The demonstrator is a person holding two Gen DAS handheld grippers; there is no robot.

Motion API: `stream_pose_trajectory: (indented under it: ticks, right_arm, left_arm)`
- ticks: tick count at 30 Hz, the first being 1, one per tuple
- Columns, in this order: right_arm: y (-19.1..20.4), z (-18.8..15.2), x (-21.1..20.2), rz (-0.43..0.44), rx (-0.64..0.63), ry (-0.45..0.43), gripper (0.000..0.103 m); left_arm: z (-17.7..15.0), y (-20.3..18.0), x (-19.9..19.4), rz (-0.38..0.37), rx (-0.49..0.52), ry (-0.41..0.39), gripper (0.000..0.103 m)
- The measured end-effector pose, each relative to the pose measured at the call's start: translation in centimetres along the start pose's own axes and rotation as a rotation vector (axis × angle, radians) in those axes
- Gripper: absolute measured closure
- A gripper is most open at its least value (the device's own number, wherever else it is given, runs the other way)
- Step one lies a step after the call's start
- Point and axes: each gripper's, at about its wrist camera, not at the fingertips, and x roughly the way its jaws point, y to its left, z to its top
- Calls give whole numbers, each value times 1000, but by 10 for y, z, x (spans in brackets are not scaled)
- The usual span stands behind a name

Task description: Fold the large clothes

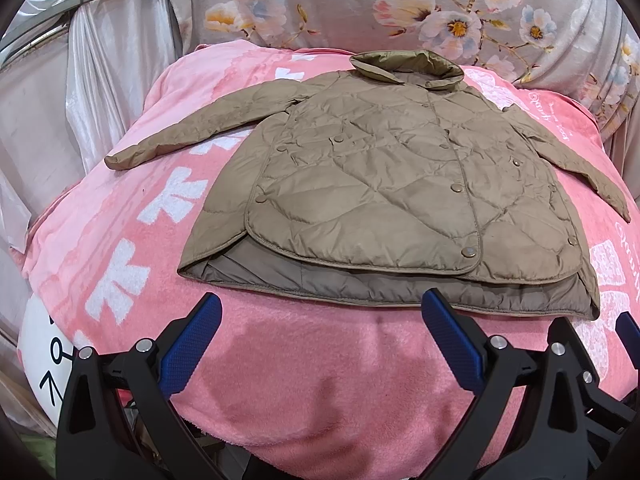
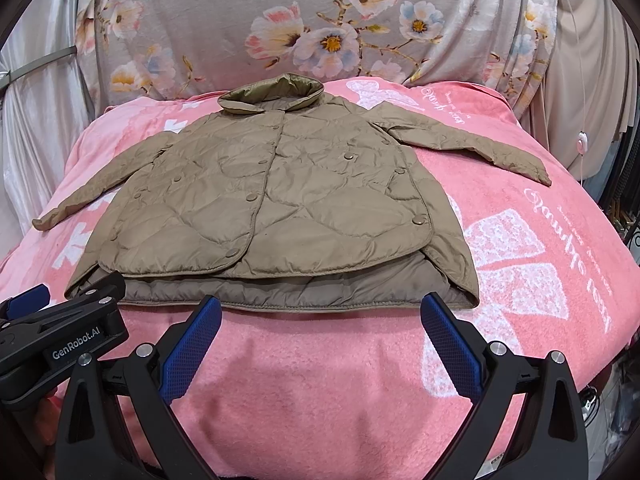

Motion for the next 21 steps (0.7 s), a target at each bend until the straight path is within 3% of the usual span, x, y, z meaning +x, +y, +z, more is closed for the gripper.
stream_pose_trajectory:
  ticks: [21]
  right_arm:
    - [4,-2,3,8,5,11,5]
  left_arm:
    - [-1,4,1,-1,-10,-5,5]
